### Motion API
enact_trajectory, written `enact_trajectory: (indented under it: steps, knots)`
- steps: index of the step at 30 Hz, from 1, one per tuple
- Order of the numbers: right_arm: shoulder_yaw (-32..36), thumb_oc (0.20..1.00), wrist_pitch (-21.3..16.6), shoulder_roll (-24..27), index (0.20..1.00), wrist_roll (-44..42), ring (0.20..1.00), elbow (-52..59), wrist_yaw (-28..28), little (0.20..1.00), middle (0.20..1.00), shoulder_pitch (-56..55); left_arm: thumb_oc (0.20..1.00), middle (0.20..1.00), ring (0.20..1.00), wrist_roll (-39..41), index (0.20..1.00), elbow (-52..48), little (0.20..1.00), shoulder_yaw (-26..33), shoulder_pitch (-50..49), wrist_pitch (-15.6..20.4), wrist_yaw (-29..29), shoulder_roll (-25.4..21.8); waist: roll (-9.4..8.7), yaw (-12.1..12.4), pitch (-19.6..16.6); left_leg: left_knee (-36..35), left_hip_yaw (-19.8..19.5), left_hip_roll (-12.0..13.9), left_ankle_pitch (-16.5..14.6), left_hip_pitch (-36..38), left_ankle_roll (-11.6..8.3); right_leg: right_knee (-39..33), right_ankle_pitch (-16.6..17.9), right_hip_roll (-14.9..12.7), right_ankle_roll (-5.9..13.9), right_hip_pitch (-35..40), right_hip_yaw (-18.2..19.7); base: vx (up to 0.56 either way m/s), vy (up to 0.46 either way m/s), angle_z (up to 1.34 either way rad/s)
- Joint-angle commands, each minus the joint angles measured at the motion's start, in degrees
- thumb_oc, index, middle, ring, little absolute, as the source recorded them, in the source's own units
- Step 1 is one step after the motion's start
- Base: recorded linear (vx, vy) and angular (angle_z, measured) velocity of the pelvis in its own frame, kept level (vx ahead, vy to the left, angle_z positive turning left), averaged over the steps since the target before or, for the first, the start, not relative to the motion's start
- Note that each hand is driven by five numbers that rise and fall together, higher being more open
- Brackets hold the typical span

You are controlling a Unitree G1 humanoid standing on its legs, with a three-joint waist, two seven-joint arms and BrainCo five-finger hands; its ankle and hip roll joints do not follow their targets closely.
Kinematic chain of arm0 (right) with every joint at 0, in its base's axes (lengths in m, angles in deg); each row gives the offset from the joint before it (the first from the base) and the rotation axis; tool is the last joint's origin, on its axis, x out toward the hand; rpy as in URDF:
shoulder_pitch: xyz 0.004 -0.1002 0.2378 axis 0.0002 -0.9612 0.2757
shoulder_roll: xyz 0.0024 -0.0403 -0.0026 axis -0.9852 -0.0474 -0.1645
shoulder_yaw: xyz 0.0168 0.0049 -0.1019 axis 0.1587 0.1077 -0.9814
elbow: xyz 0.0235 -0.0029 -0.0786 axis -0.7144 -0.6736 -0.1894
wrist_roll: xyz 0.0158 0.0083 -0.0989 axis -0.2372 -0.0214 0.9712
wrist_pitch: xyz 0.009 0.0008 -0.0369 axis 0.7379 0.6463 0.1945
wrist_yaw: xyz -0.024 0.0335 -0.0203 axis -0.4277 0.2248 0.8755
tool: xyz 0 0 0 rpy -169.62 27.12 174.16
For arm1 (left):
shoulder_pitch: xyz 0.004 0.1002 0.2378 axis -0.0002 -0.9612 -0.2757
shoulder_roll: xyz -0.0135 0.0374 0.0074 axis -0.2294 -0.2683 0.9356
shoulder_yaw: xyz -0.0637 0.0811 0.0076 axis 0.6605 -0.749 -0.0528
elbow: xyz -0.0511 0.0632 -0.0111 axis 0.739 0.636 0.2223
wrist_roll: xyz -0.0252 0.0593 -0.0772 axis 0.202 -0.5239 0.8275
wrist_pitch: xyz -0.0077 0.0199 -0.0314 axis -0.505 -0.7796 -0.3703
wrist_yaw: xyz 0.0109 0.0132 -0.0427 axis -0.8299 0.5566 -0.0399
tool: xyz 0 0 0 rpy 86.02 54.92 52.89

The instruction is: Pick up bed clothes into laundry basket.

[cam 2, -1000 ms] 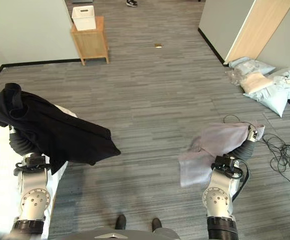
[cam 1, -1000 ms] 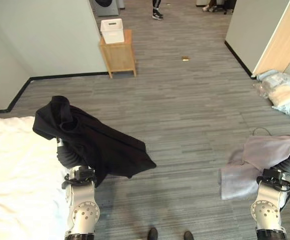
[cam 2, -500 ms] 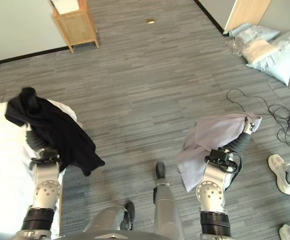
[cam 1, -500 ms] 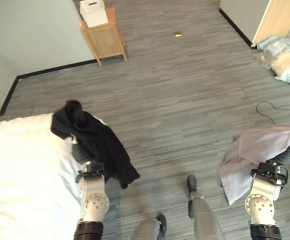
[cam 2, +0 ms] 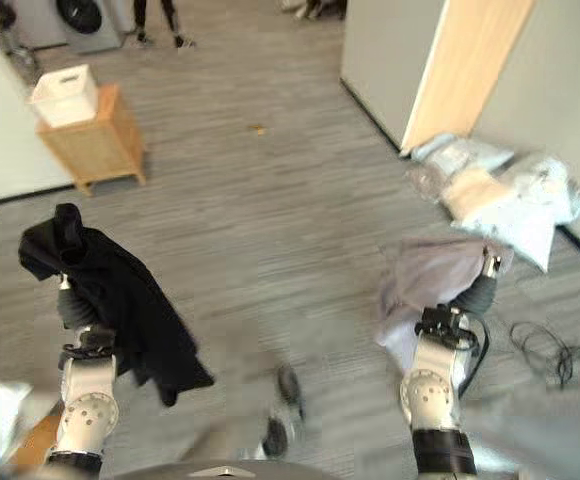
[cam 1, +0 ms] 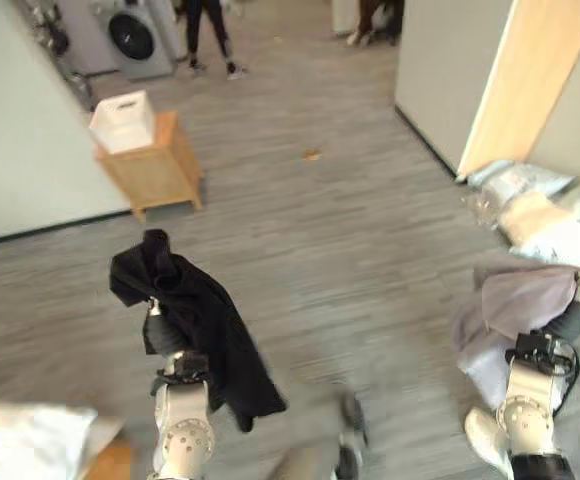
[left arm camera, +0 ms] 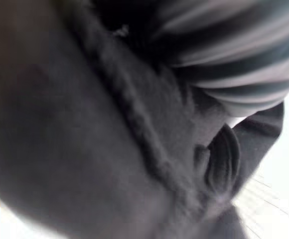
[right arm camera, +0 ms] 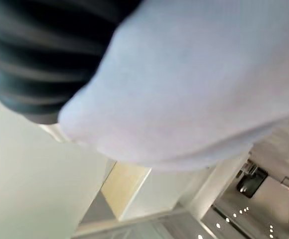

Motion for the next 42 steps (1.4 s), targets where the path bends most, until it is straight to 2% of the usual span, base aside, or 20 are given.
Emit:
enact_trajectory:
  steps: [1,2,3,5,6,7,9,10,11,13,17,20,24,28,30,31,35,40,41,42]
  knots:
    - [-0.67,0.200,-1.28,3.14,0.200,4.07,0.200,5.56,-3.37,0.200,0.200,1.66,0.200,0.200,0.200,-3.45,0.200,-3.14,0.200,0.82,6.19,1.01,4.18,-5.18,3.44,-1.19,-1.41,-11.89,-11.07,8.25,8.27,12.29,-12.42,-0.93,24.26,-8.03,2.99,-16.64,6.95,0.30,0.110,-0.71]
    - [-0.69,0.200,-1.29,3.14,0.200,4.10,0.200,5.55,-3.34,0.200,0.200,1.70,0.200,0.200,0.200,-3.43,0.200,-3.09,0.200,0.83,6.23,1.04,4.20,-5.19,3.20,-1.27,-1.34,-12.04,-11.08,7.98,8.31,12.37,-12.40,-0.13,23.79,-8.25,3.00,-16.96,6.98,0.27,0.020,0.53]
    - [-1.72,0.200,-0.82,3.06,0.200,4.63,0.200,5.75,-3.06,0.200,0.200,1.56,0.200,0.200,0.200,-3.37,0.200,-2.66,0.200,-1.03,8.43,0.96,3.71,-6.20,4.70,-3.00,-0.09,-12.63,-13.32,9.18,7.60,15.65,-12.35,0.85,21.38,-6.53,1.14,-23.43,8.61,0.24,-0.049,0.89]
    - [-1.67,0.200,-1.00,2.90,0.200,3.91,0.200,6.16,-3.50,0.200,0.200,1.86,0.200,0.200,0.200,-3.21,0.200,-2.45,0.200,-1.96,10.07,0.85,3.98,-6.73,4.67,-4.18,0.47,-13.28,-14.70,8.93,7.56,16.80,-12.61,-1.94,19.27,-6.18,0.28,-25.13,9.87,0.21,-0.065,0.82]
    - [-1.35,0.200,-1.20,2.62,0.200,3.49,0.200,6.21,-3.47,0.200,0.200,2.09,0.200,0.200,0.200,-2.66,0.200,-2.34,0.200,-3.24,11.51,0.03,4.85,-6.80,4.93,-5.01,0.49,-13.56,-15.95,8.95,7.30,17.35,-12.98,-6.56,16.60,-4.74,-0.32,-26.34,12.01,0.24,-0.093,1.11]
    - [-0.41,0.200,-1.33,2.38,0.200,2.72,0.200,6.55,-3.89,0.200,0.200,2.08,0.200,0.200,0.200,-1.83,0.200,-1.65,0.200,-5.27,13.16,-0.43,5.63,-6.56,4.68,-6.53,0.53,-13.74,-17.74,8.17,6.34,18.40,-13.18,-14.60,15.15,-4.21,-0.24,-25.71,14.54,0.29,-0.134,1.29]
    - [0.39,0.200,-2.93,2.45,0.200,3.10,0.200,6.02,-2.77,0.200,0.200,2.36,0.200,0.200,0.200,-2.89,0.200,-1.15,0.200,-7.16,16.20,0.58,5.05,-6.42,3.40,-6.90,0.01,-13.02,-19.05,7.60,5.19,18.74,-13.52,-25.71,17.16,-5.27,0.30,-22.58,15.08,0.24,-0.147,1.30]
    - [0.62,0.200,-2.63,2.56,0.200,2.96,0.200,5.88,-2.90,0.200,0.200,2.10,0.200,0.200,0.200,-3.17,0.200,-2.70,0.200,-8.06,15.68,-0.32,6.55,-5.81,2.81,-7.05,-0.15,-12.46,-19.47,7.70,4.90,18.71,-13.52,-26.56,18.58,-4.81,1.35,-20.90,16.67,0.15,-0.129,1.24]
    - [0.58,0.200,-1.60,2.99,0.200,2.19,0.200,6.73,-4.19,0.200,0.200,1.45,0.200,0.200,0.200,-2.36,0.200,-2.82,0.200,-7.68,15.50,-0.74,7.14,-6.02,2.63,-6.31,-0.60,-12.63,-19.12,8.00,4.39,19.15,-13.58,-27.27,18.17,-5.65,0.91,-20.34,15.21,0.11,-0.112,1.20]
    - [0.29,0.200,-1.22,3.17,0.200,1.57,0.200,7.28,-4.96,0.200,0.200,0.71,0.200,0.200,0.200,-2.31,0.200,-3.73,0.200,-8.76,15.74,-1.01,6.65,-5.39,2.27,-6.22,-2.01,-13.29,-19.13,7.86,4.14,19.34,-13.51,-30.86,19.05,-5.60,0.77,-18.31,15.67,0.14,-0.088,0.68]
    - [1.91,0.200,-1.33,5.52,0.200,8.53,0.200,7.30,-1.38,0.200,0.200,0.72,0.200,0.200,0.200,-1.48,0.200,-4.83,0.200,-10.37,16.91,-1.57,6.71,-6.47,2.23,-6.35,-4.03,-14.44,-19.90,8.21,4.20,19.79,-13.79,-34.83,19.97,-5.54,0.46,-15.58,15.56,0.10,-0.065,0.01]
    - [1.93,0.200,-0.59,6.89,0.200,10.08,0.200,7.78,-1.62,0.200,0.200,0.12,0.200,0.200,0.200,-1.38,0.200,-5.69,0.200,-9.52,16.51,-1.25,6.45,-6.65,1.95,-6.13,-4.29,-14.51,-20.13,8.41,4.19,19.97,-13.90,-34.46,19.77,-5.23,0.16,-15.26,15.86,0.03,-0.036,-0.18]
    - [1.67,0.200,0.58,7.98,0.200,9.46,0.200,7.13,-3.99,0.200,0.200,-0.18,0.200,0.200,0.200,-2.01,0.200,-6.09,0.200,-3.93,13.56,0.53,6.13,-7.61,1.47,-4.97,-4.28,-14.50,-20.85,8.51,4.22,20.09,-13.85,-33.90,19.45,-4.69,-0.24,-15.35,16.26,-0.01,-0.033,-0.19]
    - [1.88,0.200,1.58,8.57,0.200,9.16,0.200,6.19,-4.43,0.200,0.200,0.10,0.200,0.200,0.200,-8.12,0.200,-5.42,0.200,5.42,8.03,4.18,1.37,-7.91,0.90,-3.02,-4.26,-14.22,-22.29,8.57,4.39,19.89,-13.87,-32.74,18.06,-4.47,-1.04,-15.21,15.08,-0.03,-0.038,0.00]
    - [1.89,0.200,1.99,8.77,0.200,8.62,0.200,5.58,-4.17,0.200,0.200,1.51,0.200,0.200,0.200,-11.13,0.200,-6.16,0.200,12.75,2.91,5.57,-2.04,-7.08,0.24,-0.48,-3.93,-13.52,-24.17,8.47,5.04,18.91,-13.98,-32.37,17.70,-4.45,-1.82,-15.32,13.53,-0.08,-0.064,0.24]
    - [1.85,0.200,2.18,8.81,0.200,8.76,0.200,5.63,-4.16,0.200,0.200,1.48,0.200,0.200,0.200,-11.77,0.200,-6.45,0.200,14.36,1.22,5.80,-2.63,-6.42,0.06,0.18,-3.86,-13.36,-24.96,8.36,5.04,18.77,-13.95,-32.38,17.30,-4.59,-2.01,-15.04,12.77,-0.07,-0.058,0.37]
    - [1.89,0.200,2.82,8.73,0.200,9.16,0.200,6.37,-4.49,0.200,0.200,1.55,0.200,0.200,0.200,-13.27,0.200,-6.87,0.200,18.66,-2.20,6.30,-4.07,-5.32,-0.27,1.83,-3.66,-12.68,-27.35,7.95,5.07,18.26,-13.81,-31.97,16.46,-5.14,-2.35,-14.54,10.42,-0.01,-0.027,0.70]
    - [1.16,0.200,3.62,8.38,0.200,9.33,0.200,7.17,-5.12,0.200,0.200,1.10,0.200,0.200,0.200,-13.33,0.200,-8.34,0.200,19.69,-4.25,6.53,-4.47,-3.46,-0.68,4.07,-3.02,-12.11,-30.13,7.19,5.30,17.56,-13.84,-32.39,16.05,-5.84,-2.58,-13.65,7.59,-0.01,-0.045,0.43]
    - [6.40,0.200,-3.02,-1.92,0.200,-2.25,0.200,4.56,-5.11,0.200,0.200,1.88,0.200,0.200,0.200,-13.93,0.200,-5.70,0.200,14.88,0.43,5.78,-4.33,-5.20,-0.28,-2.68,-3.96,-14.24,-16.68,16.07,-0.26,22.15,-17.14,-37.23,20.75,-14.52,3.55,-15.59,8.64,0.02,-0.024,0.46]
    - [6.74,0.200,-2.87,-1.29,0.200,-0.67,0.200,5.14,-4.70,0.200,0.200,1.56,0.200,0.200,0.200,-14.10,0.200,-5.43,0.200,15.18,0.42,5.91,-4.49,-5.13,-0.33,-2.71,-4.04,-14.21,-16.64,16.11,-0.38,22.27,-17.13,-37.42,20.76,-14.56,3.56,-15.46,8.47,0.04,-0.018,0.27]
